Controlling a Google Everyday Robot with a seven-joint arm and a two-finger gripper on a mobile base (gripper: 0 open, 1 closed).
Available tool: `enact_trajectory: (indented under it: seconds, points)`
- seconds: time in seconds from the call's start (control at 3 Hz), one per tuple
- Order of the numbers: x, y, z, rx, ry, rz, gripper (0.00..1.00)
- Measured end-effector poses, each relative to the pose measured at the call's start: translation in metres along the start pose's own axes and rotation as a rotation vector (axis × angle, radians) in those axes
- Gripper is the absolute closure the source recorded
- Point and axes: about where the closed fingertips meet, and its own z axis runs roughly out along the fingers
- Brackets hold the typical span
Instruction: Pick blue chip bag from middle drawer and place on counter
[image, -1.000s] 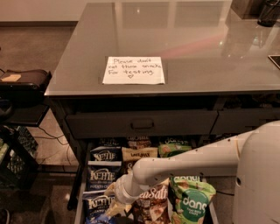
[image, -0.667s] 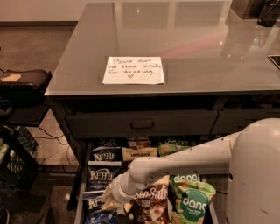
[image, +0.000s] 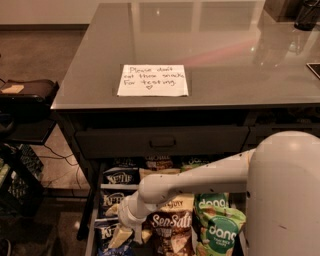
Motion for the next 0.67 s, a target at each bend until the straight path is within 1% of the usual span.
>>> enact_trajectory:
  seconds: [0.67]
  points:
    - [-0.0044,-0.0065,0.0093,-0.02,-0.003,-0.014,0.29]
